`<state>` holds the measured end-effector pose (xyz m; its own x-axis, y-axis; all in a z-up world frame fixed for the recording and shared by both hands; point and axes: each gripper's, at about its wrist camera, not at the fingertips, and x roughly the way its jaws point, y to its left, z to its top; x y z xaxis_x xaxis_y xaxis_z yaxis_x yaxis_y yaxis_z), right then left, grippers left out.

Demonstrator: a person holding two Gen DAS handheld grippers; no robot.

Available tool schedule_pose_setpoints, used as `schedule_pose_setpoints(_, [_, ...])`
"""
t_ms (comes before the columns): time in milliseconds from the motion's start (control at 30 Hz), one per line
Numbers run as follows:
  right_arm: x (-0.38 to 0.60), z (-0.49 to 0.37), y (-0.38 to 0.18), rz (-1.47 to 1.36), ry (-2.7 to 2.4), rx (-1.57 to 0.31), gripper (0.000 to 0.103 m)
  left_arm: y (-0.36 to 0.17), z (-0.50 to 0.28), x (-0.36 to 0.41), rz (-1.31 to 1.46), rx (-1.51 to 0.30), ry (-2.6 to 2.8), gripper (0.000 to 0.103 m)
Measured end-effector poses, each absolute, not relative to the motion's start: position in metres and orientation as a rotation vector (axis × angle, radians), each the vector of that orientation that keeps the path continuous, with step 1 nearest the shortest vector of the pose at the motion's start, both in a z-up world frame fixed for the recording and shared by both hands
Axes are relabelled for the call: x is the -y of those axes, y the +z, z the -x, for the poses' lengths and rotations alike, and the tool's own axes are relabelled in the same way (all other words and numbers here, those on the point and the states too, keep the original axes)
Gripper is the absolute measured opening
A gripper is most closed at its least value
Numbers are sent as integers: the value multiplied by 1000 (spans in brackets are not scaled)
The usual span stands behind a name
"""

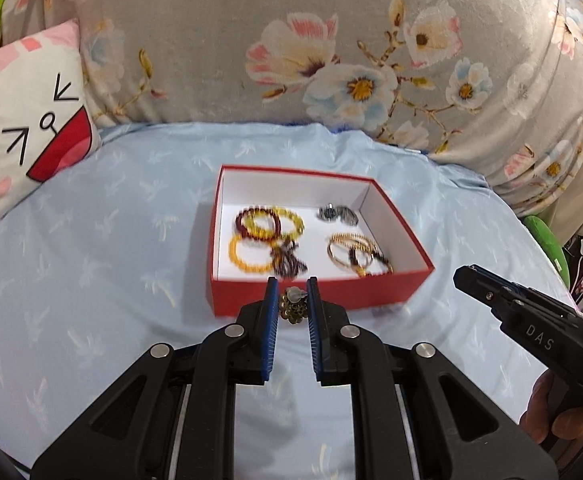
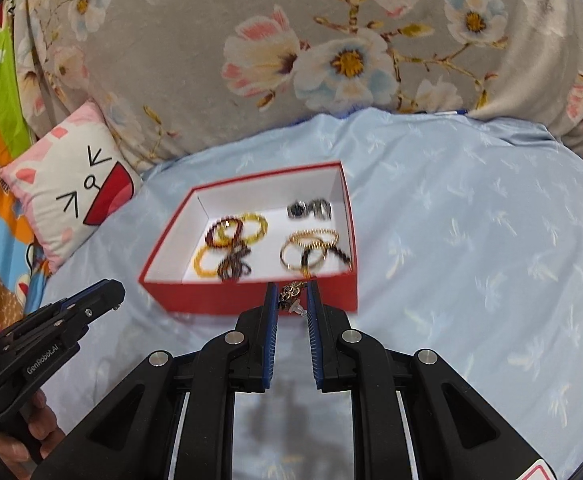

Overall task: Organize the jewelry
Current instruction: 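Carry both gold charms over the red box with both tools, then lower both tools into the box and open them to drop the charms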

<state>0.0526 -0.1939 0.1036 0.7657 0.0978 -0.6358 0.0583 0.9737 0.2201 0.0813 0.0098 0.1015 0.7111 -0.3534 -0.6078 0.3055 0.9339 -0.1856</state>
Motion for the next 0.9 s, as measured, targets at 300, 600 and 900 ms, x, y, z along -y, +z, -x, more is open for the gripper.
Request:
schedule_pose_setpoints(300, [193,-112,105,-230,37,-703,14,99,-134,9,55,-697,-358,14])
schedule_pose_setpoints(600, [192,-156,89,-230,36,-733,14,76,-177,26,29,-748,-336,14])
schedule_pose_setpoints(900, [191,-182,67,-212,29,-771,14,54,-200,36,-2,-786,-307,14])
